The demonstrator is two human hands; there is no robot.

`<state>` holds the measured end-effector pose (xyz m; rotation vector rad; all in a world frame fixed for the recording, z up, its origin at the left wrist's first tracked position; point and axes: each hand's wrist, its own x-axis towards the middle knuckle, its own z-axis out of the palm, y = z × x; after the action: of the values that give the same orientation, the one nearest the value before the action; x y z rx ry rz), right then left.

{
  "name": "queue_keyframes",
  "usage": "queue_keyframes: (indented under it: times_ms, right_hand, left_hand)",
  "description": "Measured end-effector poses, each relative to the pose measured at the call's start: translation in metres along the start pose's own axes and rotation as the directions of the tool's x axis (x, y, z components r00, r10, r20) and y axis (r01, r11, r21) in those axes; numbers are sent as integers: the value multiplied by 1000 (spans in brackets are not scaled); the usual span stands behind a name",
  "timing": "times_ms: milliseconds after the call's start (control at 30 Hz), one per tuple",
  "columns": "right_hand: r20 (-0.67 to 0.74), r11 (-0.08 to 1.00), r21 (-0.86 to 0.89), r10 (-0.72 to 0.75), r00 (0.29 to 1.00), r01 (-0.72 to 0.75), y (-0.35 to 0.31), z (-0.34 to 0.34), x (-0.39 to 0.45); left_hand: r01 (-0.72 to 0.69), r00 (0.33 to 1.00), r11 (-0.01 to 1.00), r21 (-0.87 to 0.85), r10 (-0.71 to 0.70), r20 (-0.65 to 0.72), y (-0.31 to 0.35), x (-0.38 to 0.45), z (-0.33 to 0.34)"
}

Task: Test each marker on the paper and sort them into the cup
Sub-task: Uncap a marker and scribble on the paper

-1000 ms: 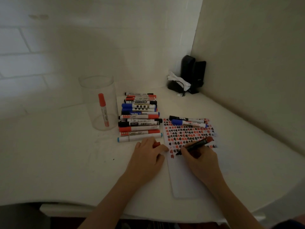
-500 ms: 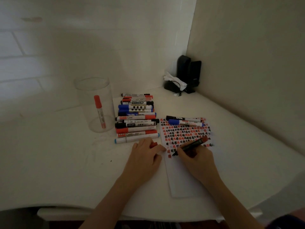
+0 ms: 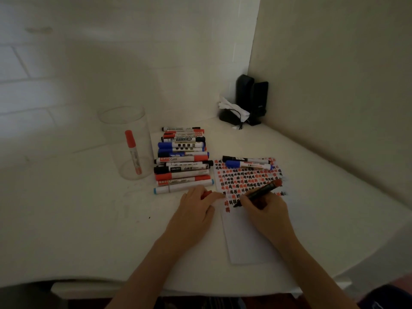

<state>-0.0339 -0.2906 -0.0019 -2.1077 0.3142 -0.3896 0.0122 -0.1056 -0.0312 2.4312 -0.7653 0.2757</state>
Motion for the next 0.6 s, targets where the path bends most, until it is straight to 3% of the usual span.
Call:
queue_keyframes:
  times_ms: [133,200,400,600]
  right_hand:
    - [8,991,127,52,999,-53,-1,-4,2]
    - [37,979,184,84,996,-89,-4,-7,3]
    - [162,859,471,140,977,-201,-27,-12,9]
    - [196,823,525,133,972,-219,-41,-1,2]
  left_hand:
    - [175,985,921,-349,-165,59,-1,1,-11]
    - [175,984,876,-449,-176,40,-5,0,-17]
    - [63,991,913,-404,-103,-80,-8,-2,-24]
    - [126,979,895,-428,-180,-90,-8,-1,-25]
